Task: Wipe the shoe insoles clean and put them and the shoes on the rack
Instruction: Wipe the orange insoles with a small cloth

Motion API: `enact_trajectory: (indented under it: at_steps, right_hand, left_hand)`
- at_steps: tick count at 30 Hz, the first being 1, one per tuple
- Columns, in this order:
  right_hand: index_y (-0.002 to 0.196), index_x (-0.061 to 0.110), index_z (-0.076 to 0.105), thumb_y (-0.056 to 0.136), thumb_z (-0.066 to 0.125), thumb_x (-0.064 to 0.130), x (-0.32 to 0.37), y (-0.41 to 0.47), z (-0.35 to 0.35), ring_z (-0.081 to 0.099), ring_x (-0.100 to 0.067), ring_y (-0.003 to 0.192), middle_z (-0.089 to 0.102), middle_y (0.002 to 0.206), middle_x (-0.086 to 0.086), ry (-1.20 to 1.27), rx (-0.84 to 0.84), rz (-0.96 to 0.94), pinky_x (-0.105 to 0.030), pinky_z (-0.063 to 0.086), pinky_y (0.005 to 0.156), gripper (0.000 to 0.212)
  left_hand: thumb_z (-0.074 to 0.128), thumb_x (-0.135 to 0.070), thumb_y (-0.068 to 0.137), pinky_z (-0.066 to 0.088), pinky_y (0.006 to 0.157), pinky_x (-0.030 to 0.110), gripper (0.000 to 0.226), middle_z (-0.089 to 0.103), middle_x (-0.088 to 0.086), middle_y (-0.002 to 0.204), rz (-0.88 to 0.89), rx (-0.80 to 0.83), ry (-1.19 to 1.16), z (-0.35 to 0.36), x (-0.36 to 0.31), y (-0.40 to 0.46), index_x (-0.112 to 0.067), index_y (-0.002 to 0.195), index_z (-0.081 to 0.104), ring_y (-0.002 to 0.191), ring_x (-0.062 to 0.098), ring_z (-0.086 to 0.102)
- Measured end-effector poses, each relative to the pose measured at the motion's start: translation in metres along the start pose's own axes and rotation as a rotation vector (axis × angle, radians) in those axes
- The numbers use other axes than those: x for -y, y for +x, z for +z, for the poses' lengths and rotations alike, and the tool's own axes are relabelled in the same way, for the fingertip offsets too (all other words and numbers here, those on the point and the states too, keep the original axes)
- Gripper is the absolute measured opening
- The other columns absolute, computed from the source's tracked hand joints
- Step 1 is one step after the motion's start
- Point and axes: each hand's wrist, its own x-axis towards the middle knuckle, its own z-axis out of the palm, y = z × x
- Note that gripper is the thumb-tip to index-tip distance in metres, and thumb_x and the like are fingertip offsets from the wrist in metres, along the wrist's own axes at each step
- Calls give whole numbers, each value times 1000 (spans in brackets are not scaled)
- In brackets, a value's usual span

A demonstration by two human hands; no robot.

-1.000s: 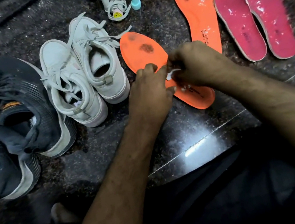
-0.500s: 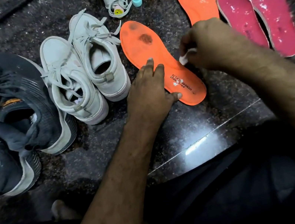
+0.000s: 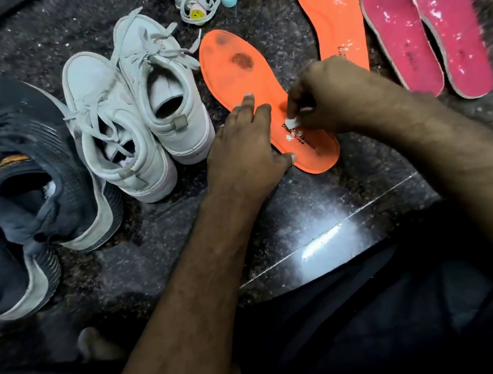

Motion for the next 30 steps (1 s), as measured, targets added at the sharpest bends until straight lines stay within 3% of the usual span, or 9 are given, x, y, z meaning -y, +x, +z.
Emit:
enact_trajectory:
  at_steps: [3, 6, 8, 11, 15, 21, 23, 26, 30]
  right_hand:
    - [97, 20, 78, 82, 74, 19, -1, 4, 5, 65, -26, 84, 73, 89, -7, 11, -62, 17, -24, 37, 69, 16]
    - [100, 19, 77, 82, 69, 16, 3, 5, 16, 65, -28, 91, 72, 93, -8, 71, -163, 17, -22, 32, 70, 20]
    - [103, 19, 77, 82, 66, 12, 6, 8, 22, 64, -28, 95, 71, 97, -9, 132, -205, 21, -25, 37, 74, 25]
    - [102, 21, 77, 83, 65, 13, 5, 9, 20, 64, -25, 92, 70, 98, -8, 166, -198, 24, -24, 41, 76, 25]
    - [99, 24, 77, 83, 62, 13, 0, 6, 8, 62, -21, 87, 70, 95, -5, 181, -213, 23, -21, 38, 74, 24]
    - [100, 22, 73, 84, 62, 19, -3, 6, 11, 65, -28, 92, 70, 94, -5, 122, -213, 16, -36, 53, 81, 19]
    - [98, 22, 74, 83, 62, 19, 2, 6, 10, 64, -25, 87, 65, 88, -1, 157, -278, -38, -36, 52, 78, 19]
    - [95, 19, 75, 83, 67, 20, 7, 10, 13, 64, -29, 87, 66, 89, -8, 110, -186, -123, -37, 51, 77, 15]
    - [93, 19, 77, 82, 71, 18, -9, 6, 1, 59, -25, 76, 63, 75, -3, 33, -118, 11, -28, 42, 70, 12]
  left_hand:
    - [77, -36, 78, 34, 114, 45, 75, 34, 16, 157, 4, -41, -3, -1, -7, -2, -9, 140, 44, 143, 33, 32]
    - [74, -29, 74, 46, 97, 50, 64, 48, 10, 139, -9, -86, 21, -5, -10, -1, -11, 130, 51, 125, 33, 46]
    - [70, -27, 75, 47, 93, 50, 59, 50, 10, 135, -29, -103, 37, -6, -7, 0, -11, 129, 53, 120, 33, 47]
    - [66, -31, 81, 44, 100, 50, 58, 48, 10, 143, -20, -78, 30, -4, -1, 1, -12, 134, 54, 125, 34, 45]
    - [73, -55, 80, 40, 106, 45, 75, 40, 6, 152, -8, -39, 3, -4, 4, 1, -16, 139, 51, 133, 31, 39]
    - [79, -49, 77, 36, 110, 46, 79, 36, 7, 155, -14, -30, 6, -2, 2, 2, -15, 141, 47, 137, 31, 35]
    - [79, -49, 77, 36, 111, 46, 79, 35, 7, 156, -12, -30, 6, -2, 4, 2, -14, 141, 47, 138, 31, 34]
    - [79, -48, 76, 37, 110, 47, 79, 36, 6, 156, -13, -39, -5, -2, 4, 2, -13, 140, 47, 138, 31, 34]
    - [81, -47, 74, 36, 110, 44, 83, 40, 7, 150, -24, -56, -30, -1, 3, 1, -8, 138, 45, 134, 30, 38]
